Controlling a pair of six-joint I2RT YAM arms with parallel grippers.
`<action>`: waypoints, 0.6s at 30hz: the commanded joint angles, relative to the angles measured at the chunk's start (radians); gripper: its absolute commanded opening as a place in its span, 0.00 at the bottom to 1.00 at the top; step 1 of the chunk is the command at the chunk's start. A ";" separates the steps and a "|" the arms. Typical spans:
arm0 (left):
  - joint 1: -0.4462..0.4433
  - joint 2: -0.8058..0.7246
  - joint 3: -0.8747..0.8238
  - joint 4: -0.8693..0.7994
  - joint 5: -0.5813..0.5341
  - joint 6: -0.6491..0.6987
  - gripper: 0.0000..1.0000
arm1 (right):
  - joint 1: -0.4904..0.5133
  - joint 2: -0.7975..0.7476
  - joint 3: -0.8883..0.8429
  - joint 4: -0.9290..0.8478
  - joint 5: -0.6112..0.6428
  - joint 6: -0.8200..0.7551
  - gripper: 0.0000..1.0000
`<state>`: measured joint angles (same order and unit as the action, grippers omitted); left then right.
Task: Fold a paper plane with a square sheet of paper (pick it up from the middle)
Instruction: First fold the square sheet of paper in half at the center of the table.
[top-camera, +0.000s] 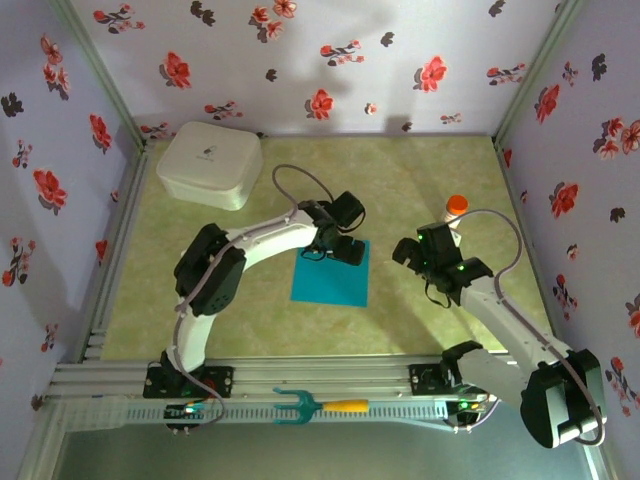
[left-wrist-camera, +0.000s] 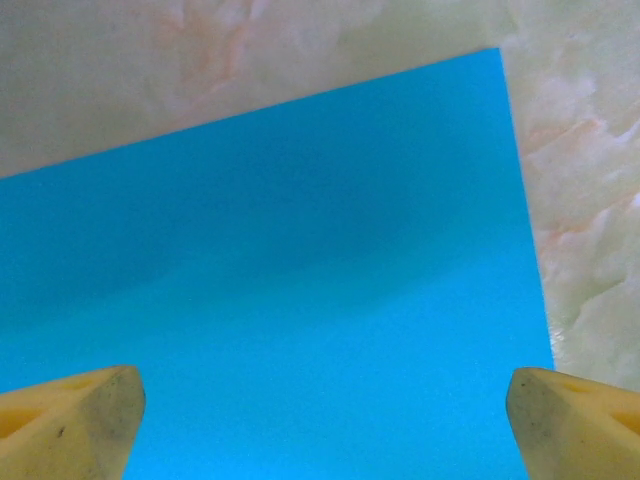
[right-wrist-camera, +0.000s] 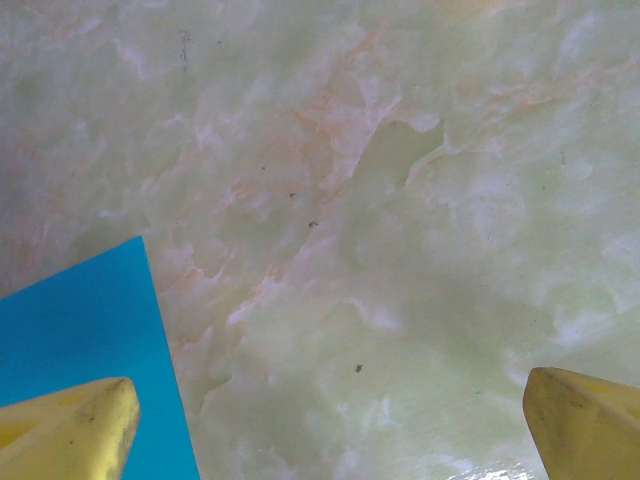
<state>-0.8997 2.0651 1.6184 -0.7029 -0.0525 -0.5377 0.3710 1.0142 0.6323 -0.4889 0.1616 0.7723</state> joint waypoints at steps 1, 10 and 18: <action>-0.005 0.035 0.048 -0.113 -0.030 -0.036 0.94 | -0.007 0.004 -0.014 -0.012 0.014 0.030 0.99; -0.007 0.080 0.062 -0.161 -0.040 -0.094 0.95 | -0.007 0.049 -0.001 0.013 -0.024 0.018 0.99; -0.007 0.103 0.079 -0.165 -0.033 -0.100 0.99 | -0.008 0.088 0.006 0.027 -0.059 0.012 0.99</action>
<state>-0.9016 2.1429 1.6642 -0.8307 -0.0719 -0.6159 0.3710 1.0939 0.6323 -0.4786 0.1207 0.7788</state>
